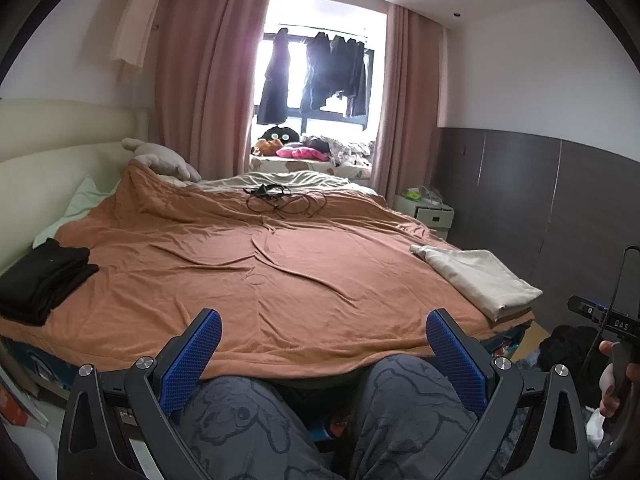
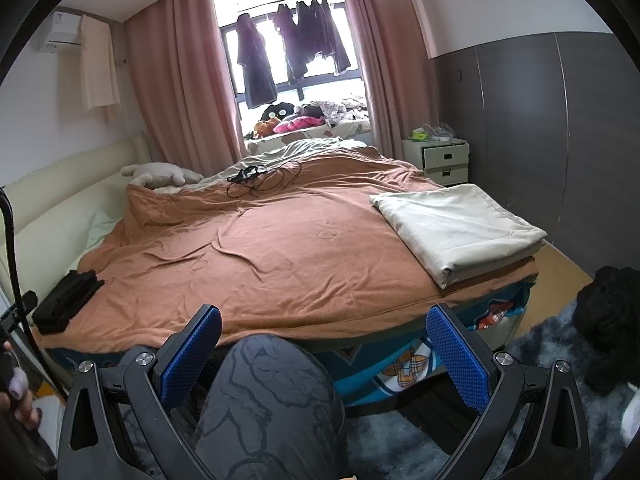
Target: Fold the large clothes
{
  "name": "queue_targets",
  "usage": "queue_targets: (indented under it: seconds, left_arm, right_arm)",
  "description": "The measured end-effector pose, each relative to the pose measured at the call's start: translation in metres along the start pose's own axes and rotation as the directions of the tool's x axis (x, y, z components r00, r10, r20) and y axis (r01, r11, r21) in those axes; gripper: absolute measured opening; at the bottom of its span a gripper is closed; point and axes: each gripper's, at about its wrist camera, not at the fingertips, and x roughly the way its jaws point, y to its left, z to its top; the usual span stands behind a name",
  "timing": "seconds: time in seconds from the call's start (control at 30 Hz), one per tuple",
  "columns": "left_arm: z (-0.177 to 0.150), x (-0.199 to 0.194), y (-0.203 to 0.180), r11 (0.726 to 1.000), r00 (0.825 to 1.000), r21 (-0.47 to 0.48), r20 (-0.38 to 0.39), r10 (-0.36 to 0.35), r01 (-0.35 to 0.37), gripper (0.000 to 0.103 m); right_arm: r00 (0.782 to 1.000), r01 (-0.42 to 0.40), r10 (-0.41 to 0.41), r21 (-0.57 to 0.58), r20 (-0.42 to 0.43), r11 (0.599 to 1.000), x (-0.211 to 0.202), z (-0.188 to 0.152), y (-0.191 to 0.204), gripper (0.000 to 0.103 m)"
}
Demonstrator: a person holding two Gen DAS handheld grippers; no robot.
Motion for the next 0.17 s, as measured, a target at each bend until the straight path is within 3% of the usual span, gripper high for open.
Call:
queue_targets:
  seconds: [0.17]
  left_arm:
    - [0.0006, 0.0021, -0.0008, 1.0, 1.0, 0.004, 0.001, -0.002, 0.002, 0.102]
  right_arm:
    - [1.0, 0.004, -0.004, 0.003, -0.005, 1.0, 0.0047, 0.0015, -0.002, 0.103]
